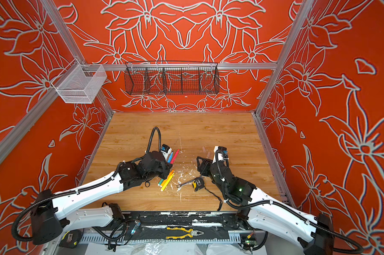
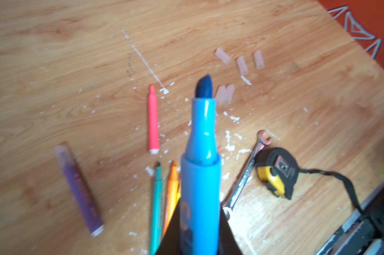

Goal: Insert the pens into the pen caps
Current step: 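Move the right gripper away toward the translucent caps while the left holds the marker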

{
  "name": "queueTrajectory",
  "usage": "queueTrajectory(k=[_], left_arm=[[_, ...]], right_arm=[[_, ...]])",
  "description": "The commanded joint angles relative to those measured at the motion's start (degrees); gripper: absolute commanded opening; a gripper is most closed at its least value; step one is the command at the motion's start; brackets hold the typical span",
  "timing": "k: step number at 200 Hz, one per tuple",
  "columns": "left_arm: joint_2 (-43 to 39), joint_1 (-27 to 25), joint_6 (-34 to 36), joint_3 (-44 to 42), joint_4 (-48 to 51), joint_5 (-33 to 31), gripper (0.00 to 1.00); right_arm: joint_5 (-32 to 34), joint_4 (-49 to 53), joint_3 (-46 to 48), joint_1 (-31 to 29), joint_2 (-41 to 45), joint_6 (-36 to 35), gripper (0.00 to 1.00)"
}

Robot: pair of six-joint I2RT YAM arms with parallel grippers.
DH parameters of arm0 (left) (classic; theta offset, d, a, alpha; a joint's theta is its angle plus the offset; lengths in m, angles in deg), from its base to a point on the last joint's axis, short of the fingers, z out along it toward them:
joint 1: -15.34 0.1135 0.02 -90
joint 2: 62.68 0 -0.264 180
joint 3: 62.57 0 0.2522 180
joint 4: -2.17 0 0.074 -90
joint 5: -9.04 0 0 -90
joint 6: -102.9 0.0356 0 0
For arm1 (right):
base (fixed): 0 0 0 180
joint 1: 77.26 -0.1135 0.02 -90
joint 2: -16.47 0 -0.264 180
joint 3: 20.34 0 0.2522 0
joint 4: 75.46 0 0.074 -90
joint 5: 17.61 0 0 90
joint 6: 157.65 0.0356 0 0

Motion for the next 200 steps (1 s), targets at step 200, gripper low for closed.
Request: queueTrajectory(k=[200], left_arm=[[-2.2,18.4,-17.1,-9.6,-28.3,7.6,0.0]], right_arm=[[-19.3,25.4,-40.0,20.5,-42.3,-18.0,0.59]])
